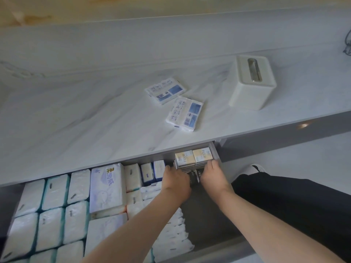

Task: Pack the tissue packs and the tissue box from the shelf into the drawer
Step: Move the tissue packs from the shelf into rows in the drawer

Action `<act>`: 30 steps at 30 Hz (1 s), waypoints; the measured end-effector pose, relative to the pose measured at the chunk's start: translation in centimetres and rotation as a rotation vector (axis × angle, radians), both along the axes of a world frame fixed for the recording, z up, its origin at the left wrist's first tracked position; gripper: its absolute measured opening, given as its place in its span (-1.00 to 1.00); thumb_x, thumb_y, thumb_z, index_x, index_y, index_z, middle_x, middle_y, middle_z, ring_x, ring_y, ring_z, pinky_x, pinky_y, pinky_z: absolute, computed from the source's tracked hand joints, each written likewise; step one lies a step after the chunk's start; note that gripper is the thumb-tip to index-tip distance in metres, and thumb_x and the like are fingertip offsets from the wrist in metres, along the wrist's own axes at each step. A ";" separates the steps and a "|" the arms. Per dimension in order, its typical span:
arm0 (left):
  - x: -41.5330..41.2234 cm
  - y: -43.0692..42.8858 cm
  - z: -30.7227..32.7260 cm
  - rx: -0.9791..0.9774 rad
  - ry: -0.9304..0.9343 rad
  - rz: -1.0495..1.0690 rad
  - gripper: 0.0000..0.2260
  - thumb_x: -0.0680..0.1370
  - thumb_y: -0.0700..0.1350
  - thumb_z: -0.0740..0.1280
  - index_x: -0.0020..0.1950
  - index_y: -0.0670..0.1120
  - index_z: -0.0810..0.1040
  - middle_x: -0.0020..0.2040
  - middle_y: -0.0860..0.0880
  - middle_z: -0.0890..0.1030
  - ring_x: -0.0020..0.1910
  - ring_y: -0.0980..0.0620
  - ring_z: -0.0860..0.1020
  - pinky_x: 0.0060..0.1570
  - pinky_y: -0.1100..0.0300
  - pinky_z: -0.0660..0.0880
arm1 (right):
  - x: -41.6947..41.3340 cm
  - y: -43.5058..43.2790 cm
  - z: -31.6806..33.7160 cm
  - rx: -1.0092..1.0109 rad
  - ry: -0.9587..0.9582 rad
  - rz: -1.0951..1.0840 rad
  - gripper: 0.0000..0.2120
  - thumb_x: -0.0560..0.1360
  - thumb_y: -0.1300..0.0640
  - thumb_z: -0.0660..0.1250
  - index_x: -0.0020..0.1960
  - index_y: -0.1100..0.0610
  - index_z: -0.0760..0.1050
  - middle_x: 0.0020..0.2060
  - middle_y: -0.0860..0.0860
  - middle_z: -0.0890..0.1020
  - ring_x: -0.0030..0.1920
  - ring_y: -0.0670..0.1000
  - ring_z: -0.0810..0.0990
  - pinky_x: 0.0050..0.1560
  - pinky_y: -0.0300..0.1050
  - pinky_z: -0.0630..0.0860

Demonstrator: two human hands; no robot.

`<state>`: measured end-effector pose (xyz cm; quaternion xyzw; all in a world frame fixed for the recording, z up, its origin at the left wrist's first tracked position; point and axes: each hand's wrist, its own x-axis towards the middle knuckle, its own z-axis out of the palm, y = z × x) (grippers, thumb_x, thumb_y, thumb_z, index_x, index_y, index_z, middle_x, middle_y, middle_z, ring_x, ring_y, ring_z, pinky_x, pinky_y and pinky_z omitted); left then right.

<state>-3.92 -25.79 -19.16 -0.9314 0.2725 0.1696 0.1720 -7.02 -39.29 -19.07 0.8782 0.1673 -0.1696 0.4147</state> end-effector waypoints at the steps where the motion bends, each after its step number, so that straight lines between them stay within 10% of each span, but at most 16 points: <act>1: 0.1 0.2 0.3 -0.028 -0.006 -0.007 -0.69 0.59 0.11 0.15 0.10 -0.04 0.57 0.04 -0.09 0.60 0.05 -0.08 0.51 0.14 0.01 0.31 | 0.0 0.1 0.1 -0.014 0.014 0.006 -0.80 0.55 0.24 0.16 0.10 0.14 0.52 0.01 0.17 0.57 0.05 0.16 0.47 0.13 0.06 0.36; 7: 0.5 1.6 0.6 -0.036 0.152 -0.117 -0.58 0.58 0.16 0.08 0.27 0.02 0.57 0.21 -0.13 0.51 0.19 -0.15 0.45 0.32 -0.10 0.22 | -0.8 0.4 0.7 0.018 0.063 -0.050 -0.80 0.57 0.28 0.17 0.09 0.19 0.54 -0.01 0.16 0.59 0.02 0.16 0.51 0.04 0.03 0.43; 12: 1.5 1.2 0.6 -0.001 0.236 -0.154 -0.59 0.59 0.09 0.10 0.38 0.06 0.48 0.28 -0.14 0.45 0.23 -0.15 0.42 0.29 -0.10 0.26 | -1.8 1.3 0.5 0.426 0.134 -0.287 -0.71 0.55 0.40 0.17 0.16 0.24 0.58 0.12 0.16 0.61 0.09 0.17 0.62 -0.14 -0.06 0.46; 22: 2.2 3.1 0.8 -0.295 0.474 0.008 -0.55 0.55 -0.07 0.18 0.45 0.12 0.41 0.38 -0.05 0.35 0.27 -0.16 0.40 0.26 -0.02 0.41 | -1.6 4.6 -1.1 1.784 0.438 -1.866 -0.72 0.56 0.43 0.04 0.05 0.22 0.48 -0.13 0.12 0.63 -0.09 0.12 0.61 0.05 0.09 0.56; 30: 2.6 3.9 -0.1 -0.473 0.426 0.051 -0.70 0.57 -0.06 0.17 0.18 -0.02 0.63 0.17 -0.03 0.57 0.13 -0.03 0.52 0.21 0.05 0.46 | -0.8 3.7 -2.4 2.030 0.330 -2.035 -0.46 0.54 0.49 -0.10 0.34 0.15 0.43 0.31 0.13 0.56 0.29 0.11 0.53 0.17 0.15 0.49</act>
